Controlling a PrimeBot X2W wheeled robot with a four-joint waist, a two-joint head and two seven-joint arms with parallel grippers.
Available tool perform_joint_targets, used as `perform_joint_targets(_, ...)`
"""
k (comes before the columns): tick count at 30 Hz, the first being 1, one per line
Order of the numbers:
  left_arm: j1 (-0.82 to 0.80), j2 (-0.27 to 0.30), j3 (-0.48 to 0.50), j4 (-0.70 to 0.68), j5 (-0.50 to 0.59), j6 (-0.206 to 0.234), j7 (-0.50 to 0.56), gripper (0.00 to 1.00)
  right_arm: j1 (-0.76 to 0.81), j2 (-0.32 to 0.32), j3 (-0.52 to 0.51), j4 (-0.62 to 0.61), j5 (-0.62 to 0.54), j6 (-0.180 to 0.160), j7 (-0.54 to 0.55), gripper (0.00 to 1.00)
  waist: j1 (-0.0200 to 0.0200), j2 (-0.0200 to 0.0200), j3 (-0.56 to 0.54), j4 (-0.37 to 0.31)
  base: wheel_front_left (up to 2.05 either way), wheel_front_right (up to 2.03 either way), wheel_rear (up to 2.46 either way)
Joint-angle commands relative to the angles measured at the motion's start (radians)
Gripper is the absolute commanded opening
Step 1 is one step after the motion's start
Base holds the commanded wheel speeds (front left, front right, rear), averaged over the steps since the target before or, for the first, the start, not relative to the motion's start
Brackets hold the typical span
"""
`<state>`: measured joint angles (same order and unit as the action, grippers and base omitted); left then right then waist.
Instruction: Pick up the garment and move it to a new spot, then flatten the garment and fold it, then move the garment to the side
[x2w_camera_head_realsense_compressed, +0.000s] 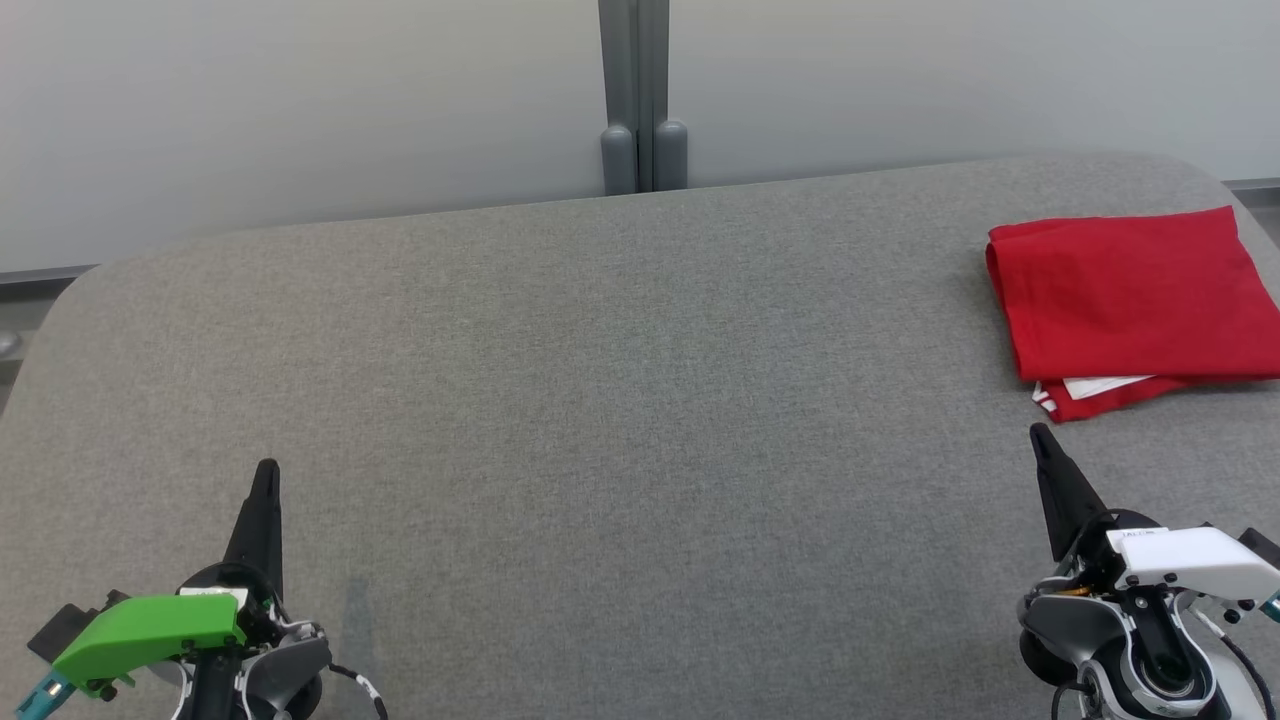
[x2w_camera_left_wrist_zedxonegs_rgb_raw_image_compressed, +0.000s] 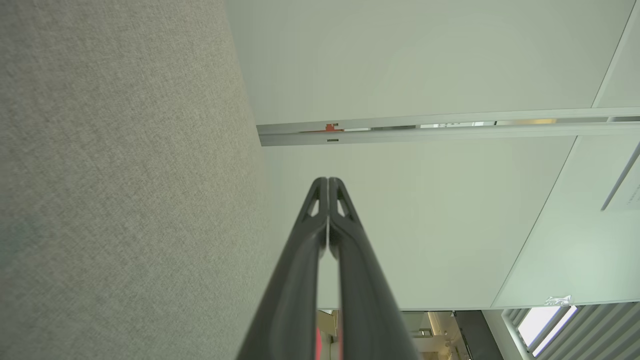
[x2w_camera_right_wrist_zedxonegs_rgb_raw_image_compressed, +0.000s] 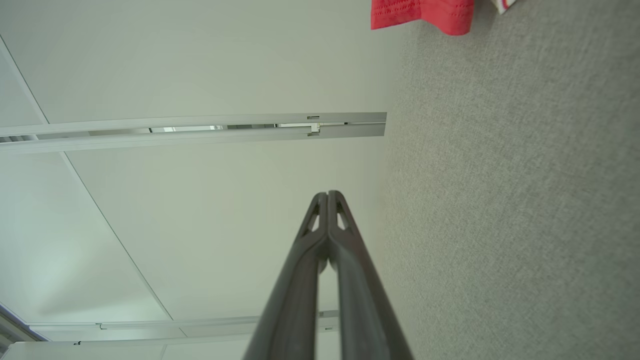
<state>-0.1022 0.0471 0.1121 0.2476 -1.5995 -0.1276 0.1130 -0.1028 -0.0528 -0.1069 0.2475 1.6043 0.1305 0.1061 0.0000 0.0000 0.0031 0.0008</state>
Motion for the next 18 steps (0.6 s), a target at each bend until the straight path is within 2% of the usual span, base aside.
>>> perform_joint_targets(1, -0.012, 0.006, 0.005, -0.004, -0.018, -0.006, 0.006, 0.00, -0.009, -0.003, -0.005, -0.006, 0.019, 0.000, 0.008, 0.00, 0.0000, 0.0000, 0.000, -0.001, 0.00, 0.00, 0.00)
perform_joint_targets(18, -0.012, 0.006, 0.005, -0.004, -0.015, -0.006, 0.005, 0.00, -0.008, -0.002, -0.005, -0.006, 0.012, 0.000, 0.010, 0.00, 0.0000, 0.0000, 0.000, -0.001, 0.00, 0.00, 0.00)
